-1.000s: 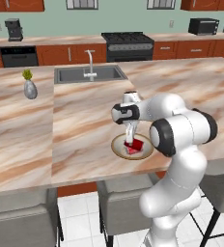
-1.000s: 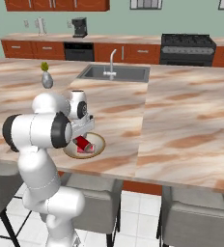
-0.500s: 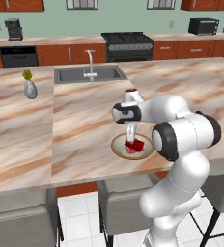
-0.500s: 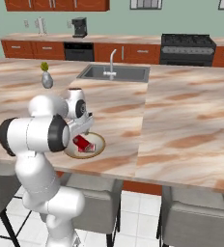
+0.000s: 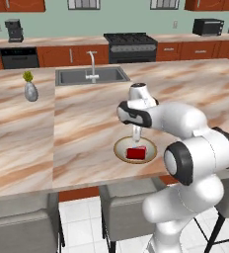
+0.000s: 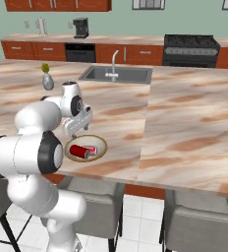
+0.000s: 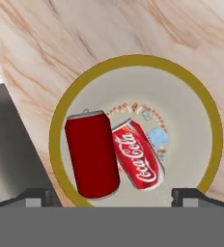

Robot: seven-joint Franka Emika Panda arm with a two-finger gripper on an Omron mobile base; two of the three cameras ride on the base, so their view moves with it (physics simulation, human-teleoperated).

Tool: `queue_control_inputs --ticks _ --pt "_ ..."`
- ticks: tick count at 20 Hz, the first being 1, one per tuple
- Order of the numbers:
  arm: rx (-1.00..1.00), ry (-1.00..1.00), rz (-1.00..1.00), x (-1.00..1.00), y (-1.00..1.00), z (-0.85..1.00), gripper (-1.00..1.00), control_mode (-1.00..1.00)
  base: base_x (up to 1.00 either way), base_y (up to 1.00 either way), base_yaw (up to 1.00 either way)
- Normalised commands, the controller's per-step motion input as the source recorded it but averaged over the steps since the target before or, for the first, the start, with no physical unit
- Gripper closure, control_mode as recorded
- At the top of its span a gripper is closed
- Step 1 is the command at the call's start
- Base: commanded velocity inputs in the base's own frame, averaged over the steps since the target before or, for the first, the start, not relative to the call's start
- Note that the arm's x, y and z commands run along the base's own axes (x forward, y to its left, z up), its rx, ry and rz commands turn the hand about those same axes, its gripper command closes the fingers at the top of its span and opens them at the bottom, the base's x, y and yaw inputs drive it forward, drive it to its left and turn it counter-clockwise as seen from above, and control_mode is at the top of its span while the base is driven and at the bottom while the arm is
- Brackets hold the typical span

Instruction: Open the fridge, grab two sodas, and place both sodas inside the bowl with ice on the dining counter.

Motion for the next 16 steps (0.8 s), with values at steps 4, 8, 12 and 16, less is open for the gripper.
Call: queue_control_inputs --ticks 4,8,12,16 --pt "-0.01 -0.05 0.00 -0.34 0.00 0.39 -1.00 -1.00 0.00 0.00 0.00" --pt "0.00 -0.09 0.00 -0.53 0.00 0.24 -1.00 -1.00 0.00 0.00 0.00" --pt "0.15 -0.14 -0.08 -0.64 0.00 0.02 -1.00 -1.00 0.00 0.00 0.00" --pt "0.16 -0.18 -0.20 -0.66 0.03 0.05 -1.00 -1.00 0.00 0.00 0.00"
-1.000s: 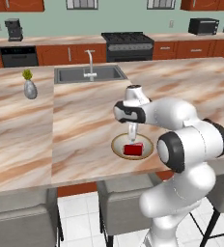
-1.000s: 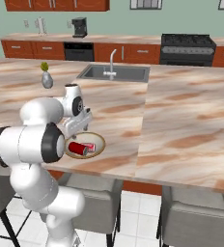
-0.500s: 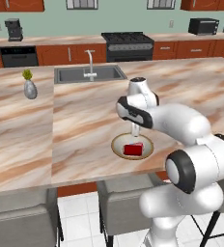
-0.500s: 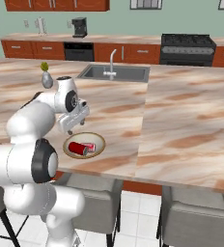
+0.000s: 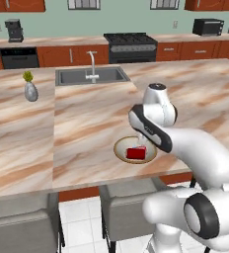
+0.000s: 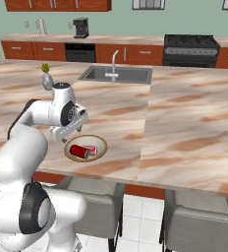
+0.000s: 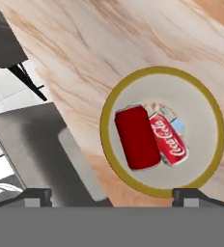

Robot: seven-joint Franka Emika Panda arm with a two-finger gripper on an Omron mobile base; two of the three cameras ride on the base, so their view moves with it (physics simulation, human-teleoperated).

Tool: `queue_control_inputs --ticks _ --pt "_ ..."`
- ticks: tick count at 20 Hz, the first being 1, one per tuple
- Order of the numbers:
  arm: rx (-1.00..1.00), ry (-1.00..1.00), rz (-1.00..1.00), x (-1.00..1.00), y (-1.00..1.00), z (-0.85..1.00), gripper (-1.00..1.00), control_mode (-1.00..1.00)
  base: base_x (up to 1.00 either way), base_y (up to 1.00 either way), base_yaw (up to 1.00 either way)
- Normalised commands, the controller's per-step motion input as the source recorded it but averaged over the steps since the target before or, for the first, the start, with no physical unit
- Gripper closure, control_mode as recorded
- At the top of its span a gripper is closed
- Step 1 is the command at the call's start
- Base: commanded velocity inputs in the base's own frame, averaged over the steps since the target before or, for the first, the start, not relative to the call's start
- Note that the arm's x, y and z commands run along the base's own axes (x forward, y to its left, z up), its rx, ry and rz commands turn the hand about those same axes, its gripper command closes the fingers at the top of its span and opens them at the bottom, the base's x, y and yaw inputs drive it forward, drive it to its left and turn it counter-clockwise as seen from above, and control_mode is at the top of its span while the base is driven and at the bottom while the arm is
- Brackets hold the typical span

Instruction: Open the fridge, grab two sodas, and place both sodas inside the bowl with ice on the dining counter.

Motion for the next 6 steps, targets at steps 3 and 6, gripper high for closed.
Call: queue_control_inputs --ticks 3,6 --pt "0.10 -0.23 -0.21 -0.68 0.03 0.16 -1.00 -1.00 0.00 0.00 0.00" --pt "0.05 -0.24 -0.20 -0.73 0.01 0.34 -1.00 -1.00 0.00 0.00 0.00"
